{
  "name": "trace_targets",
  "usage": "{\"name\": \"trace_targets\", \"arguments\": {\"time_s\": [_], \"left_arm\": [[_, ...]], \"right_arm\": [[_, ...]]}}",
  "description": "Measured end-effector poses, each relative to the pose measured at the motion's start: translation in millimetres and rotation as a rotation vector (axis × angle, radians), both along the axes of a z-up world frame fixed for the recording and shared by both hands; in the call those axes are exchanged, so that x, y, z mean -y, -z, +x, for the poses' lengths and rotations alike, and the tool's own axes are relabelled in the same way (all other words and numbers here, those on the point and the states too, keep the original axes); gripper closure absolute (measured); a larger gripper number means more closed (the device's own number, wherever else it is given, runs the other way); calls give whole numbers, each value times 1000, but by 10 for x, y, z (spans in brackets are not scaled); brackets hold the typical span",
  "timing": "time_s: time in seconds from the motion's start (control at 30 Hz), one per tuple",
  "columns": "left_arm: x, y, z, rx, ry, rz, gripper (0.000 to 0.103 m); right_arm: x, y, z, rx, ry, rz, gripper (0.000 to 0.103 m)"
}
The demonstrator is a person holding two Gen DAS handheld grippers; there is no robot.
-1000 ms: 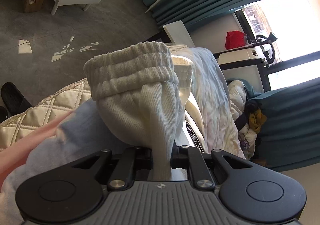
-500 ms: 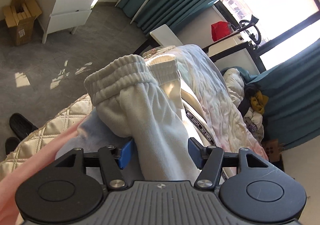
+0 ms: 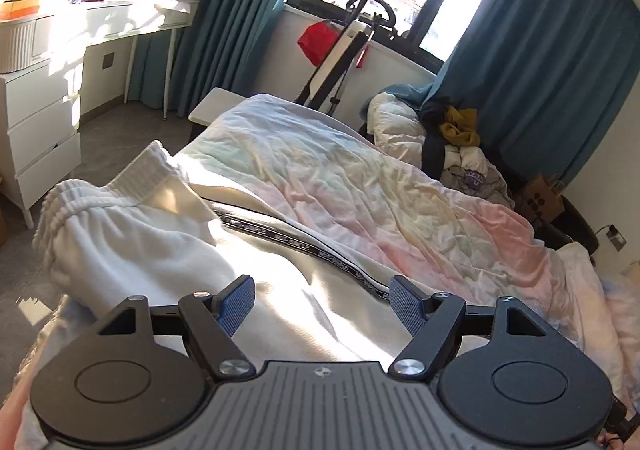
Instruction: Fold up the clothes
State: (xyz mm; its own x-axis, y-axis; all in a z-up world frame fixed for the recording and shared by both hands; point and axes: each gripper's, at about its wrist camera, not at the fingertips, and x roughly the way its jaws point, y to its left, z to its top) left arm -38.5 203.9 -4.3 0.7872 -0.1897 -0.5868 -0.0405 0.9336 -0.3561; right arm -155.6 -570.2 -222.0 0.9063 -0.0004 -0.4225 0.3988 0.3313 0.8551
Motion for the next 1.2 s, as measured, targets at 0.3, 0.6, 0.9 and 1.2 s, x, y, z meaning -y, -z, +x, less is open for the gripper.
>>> {"name": "trace_targets", "arguments": {"time_s": [0.3,0.6,0.9,1.2], "left_arm": [[1366,670,462,-21,166,63,27],[1785,1303,697,-91,247,166,29],[1771,1349,738,-87,279,235,29],[1641,1167,678,-43,267,198,29]], "right_arm": [[-104,-72,122,-12,49,-149,51],[-221,-206,201,-30,87,-312,77],[-557,-798,280,-16,37,-558,87],[-1447,-1715,460,96,-93,-833,89]]}}
